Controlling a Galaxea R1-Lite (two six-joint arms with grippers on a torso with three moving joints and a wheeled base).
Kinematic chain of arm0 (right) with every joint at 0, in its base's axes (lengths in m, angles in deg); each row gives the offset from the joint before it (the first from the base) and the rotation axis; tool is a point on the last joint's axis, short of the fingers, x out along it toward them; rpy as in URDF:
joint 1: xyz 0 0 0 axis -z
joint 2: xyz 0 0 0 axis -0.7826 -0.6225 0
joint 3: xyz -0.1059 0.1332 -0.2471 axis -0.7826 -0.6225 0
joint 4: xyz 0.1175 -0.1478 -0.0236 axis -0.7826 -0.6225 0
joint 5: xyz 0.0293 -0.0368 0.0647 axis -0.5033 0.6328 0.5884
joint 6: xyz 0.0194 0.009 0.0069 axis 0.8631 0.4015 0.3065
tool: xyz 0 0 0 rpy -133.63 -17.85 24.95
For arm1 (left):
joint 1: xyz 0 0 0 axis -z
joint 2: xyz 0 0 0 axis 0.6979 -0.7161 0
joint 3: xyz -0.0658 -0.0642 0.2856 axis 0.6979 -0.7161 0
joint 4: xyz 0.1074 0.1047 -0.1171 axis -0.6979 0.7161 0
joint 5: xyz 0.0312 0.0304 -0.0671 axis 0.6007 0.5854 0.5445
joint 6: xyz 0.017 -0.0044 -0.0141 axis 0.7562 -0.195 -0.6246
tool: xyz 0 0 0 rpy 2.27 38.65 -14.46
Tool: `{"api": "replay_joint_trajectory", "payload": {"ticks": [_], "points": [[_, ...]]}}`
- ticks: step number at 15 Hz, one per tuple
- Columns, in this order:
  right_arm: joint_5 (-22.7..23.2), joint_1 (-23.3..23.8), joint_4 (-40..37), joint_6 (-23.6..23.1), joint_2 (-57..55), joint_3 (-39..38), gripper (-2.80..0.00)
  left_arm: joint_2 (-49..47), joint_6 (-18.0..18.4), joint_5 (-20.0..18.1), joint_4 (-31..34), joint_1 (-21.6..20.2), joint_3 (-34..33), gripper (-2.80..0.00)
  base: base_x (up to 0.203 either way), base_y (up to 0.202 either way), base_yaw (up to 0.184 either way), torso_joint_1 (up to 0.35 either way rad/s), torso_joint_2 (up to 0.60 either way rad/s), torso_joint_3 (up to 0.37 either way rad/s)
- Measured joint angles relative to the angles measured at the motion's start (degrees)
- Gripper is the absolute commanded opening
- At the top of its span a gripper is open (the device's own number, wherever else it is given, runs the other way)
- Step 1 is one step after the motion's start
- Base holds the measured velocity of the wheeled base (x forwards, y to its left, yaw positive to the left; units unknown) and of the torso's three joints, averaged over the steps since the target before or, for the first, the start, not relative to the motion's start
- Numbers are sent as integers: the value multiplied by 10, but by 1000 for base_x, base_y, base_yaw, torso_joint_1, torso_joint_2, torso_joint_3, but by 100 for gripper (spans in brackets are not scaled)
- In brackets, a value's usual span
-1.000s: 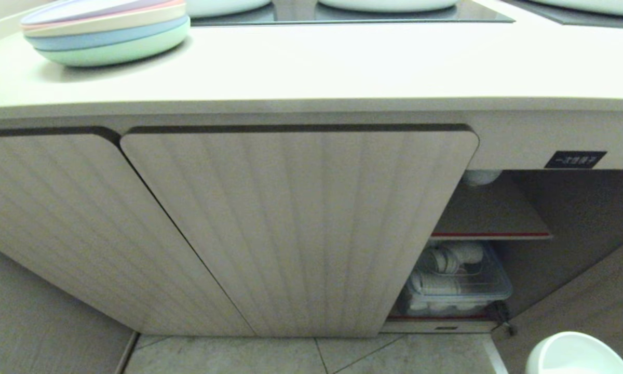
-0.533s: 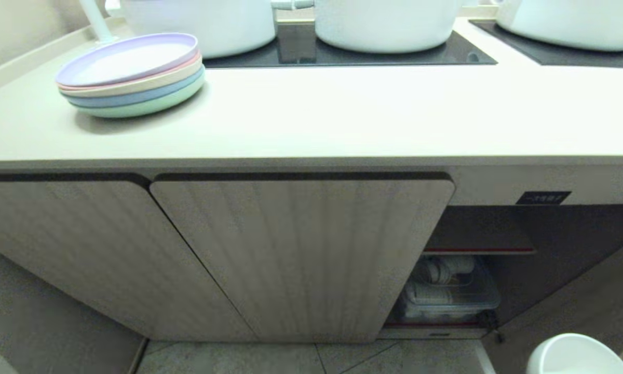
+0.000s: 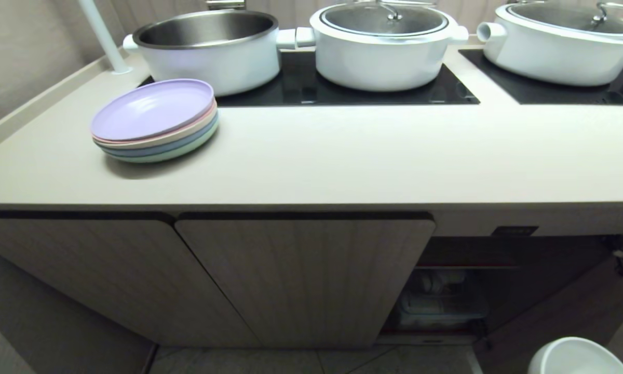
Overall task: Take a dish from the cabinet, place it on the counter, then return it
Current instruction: Place it on the table
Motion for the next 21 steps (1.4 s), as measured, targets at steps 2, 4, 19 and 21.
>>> {"api": "replay_joint_trajectory", "payload": {"ticks": [2, 4, 19, 21], "points": [[0, 1, 0, 0, 0, 2, -280, 0, 0, 0, 0, 0, 0, -280, 0, 0, 0, 260, -559, -303], [0, 1, 0, -1, 0, 3, -280, 0, 0, 0, 0, 0, 0, -280, 0, 0, 0, 269, -583, -307], [0, 0, 0, -1, -5, 7, -280, 0, 0, 0, 0, 0, 0, -280, 0, 0, 0, 201, -417, -216], [0, 0, 0, -1, -6, 7, -280, 0, 0, 0, 0, 0, 0, -280, 0, 0, 0, 161, -324, -171]]}}
